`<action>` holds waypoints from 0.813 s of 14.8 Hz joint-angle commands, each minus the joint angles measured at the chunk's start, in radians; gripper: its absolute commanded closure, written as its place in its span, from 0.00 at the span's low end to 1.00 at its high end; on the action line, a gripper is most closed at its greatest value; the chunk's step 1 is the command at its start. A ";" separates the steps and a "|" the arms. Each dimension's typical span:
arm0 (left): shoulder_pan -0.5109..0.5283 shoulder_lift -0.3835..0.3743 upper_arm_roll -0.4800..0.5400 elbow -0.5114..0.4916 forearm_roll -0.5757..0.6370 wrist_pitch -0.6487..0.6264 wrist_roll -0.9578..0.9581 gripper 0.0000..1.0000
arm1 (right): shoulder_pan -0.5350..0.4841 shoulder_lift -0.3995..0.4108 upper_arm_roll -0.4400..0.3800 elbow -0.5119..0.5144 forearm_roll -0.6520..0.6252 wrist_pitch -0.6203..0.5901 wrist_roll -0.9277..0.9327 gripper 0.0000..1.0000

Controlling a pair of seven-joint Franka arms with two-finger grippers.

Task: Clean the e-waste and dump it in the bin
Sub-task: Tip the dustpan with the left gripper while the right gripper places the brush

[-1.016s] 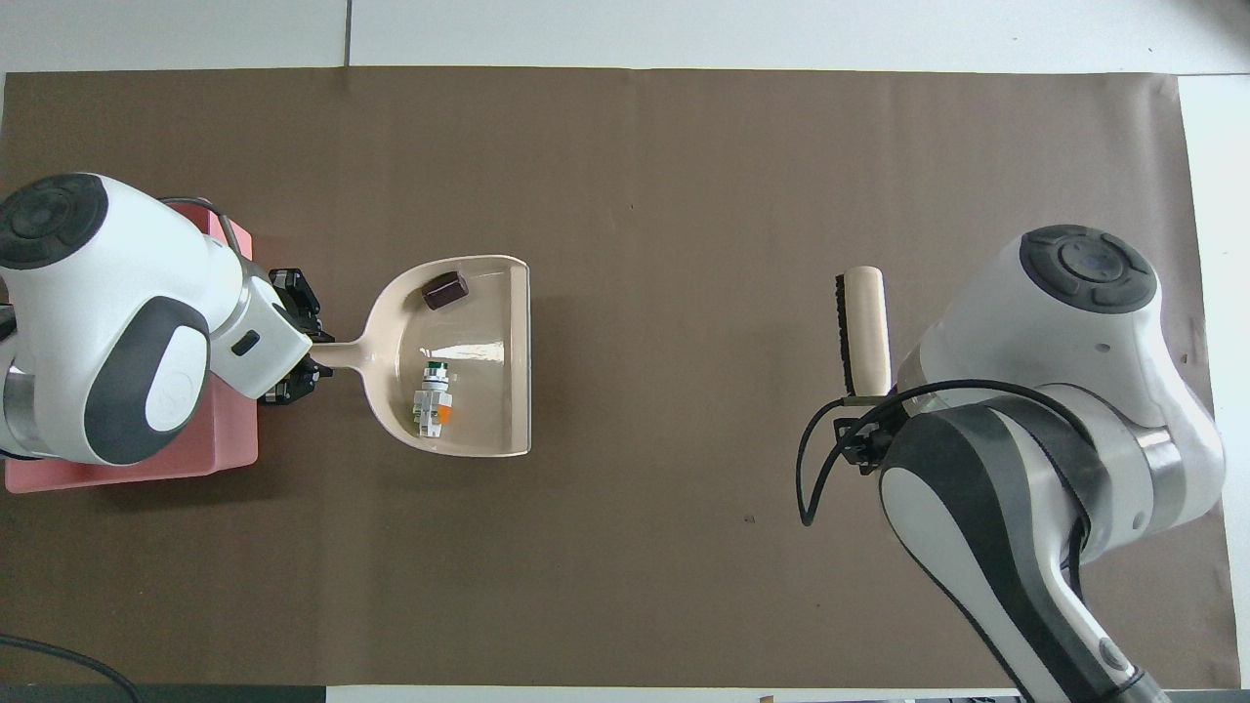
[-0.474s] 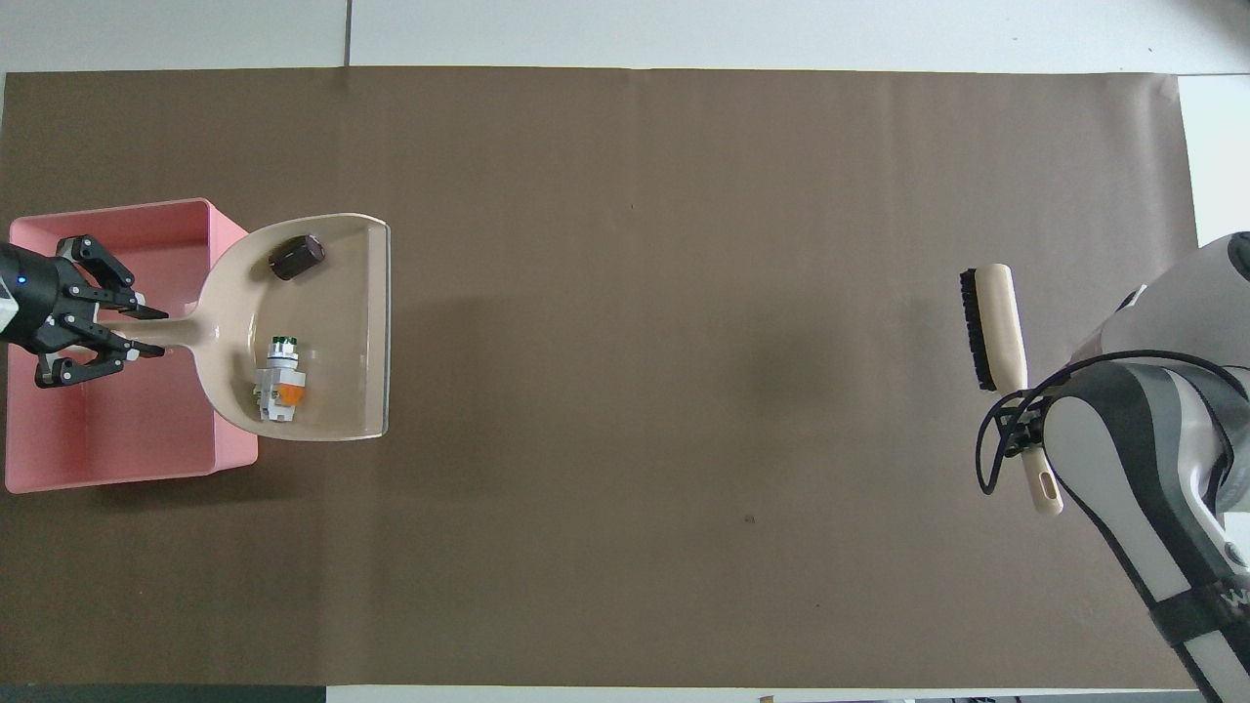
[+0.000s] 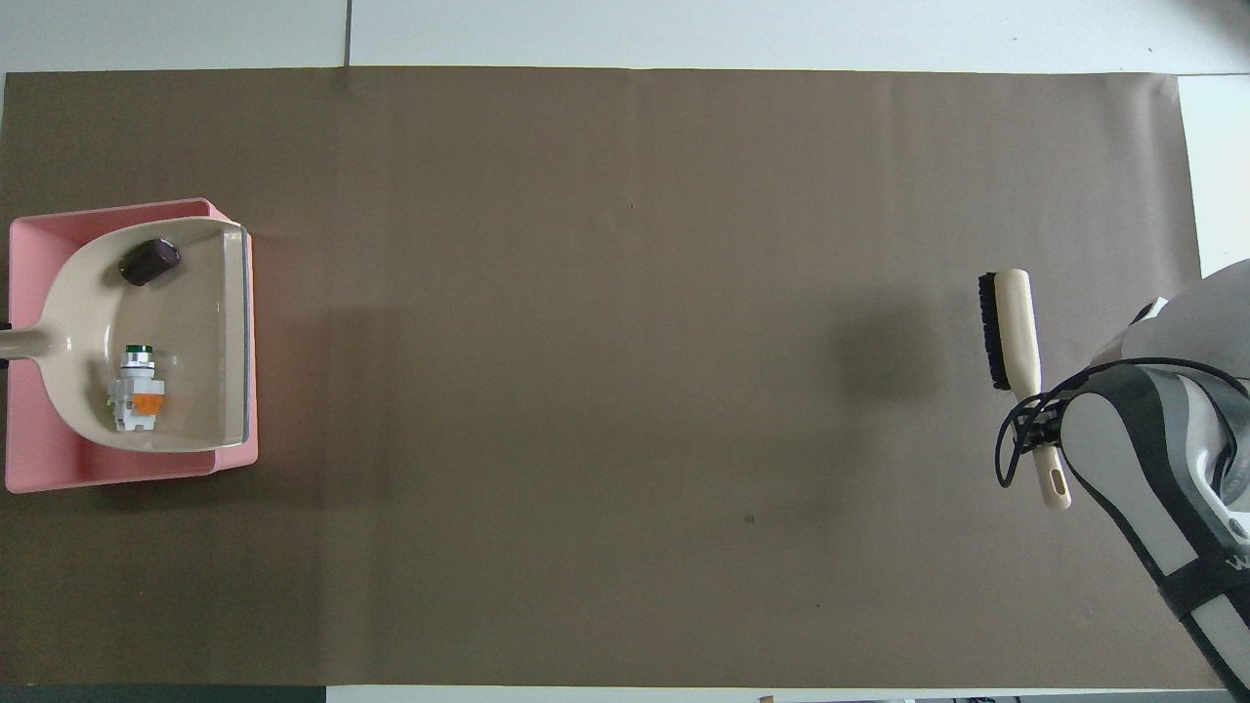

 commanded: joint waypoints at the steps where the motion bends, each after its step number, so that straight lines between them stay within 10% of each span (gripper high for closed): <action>1: 0.071 0.037 -0.005 0.078 -0.014 -0.026 0.046 1.00 | -0.061 0.014 0.014 -0.016 -0.015 0.030 -0.058 1.00; 8: 0.094 0.094 0.022 0.178 0.165 0.047 0.035 0.99 | -0.061 0.028 0.014 -0.036 -0.015 0.059 -0.058 0.94; 12: 0.079 0.095 0.022 0.173 0.312 0.150 0.009 0.99 | -0.061 0.023 0.014 -0.053 -0.015 0.074 -0.059 0.48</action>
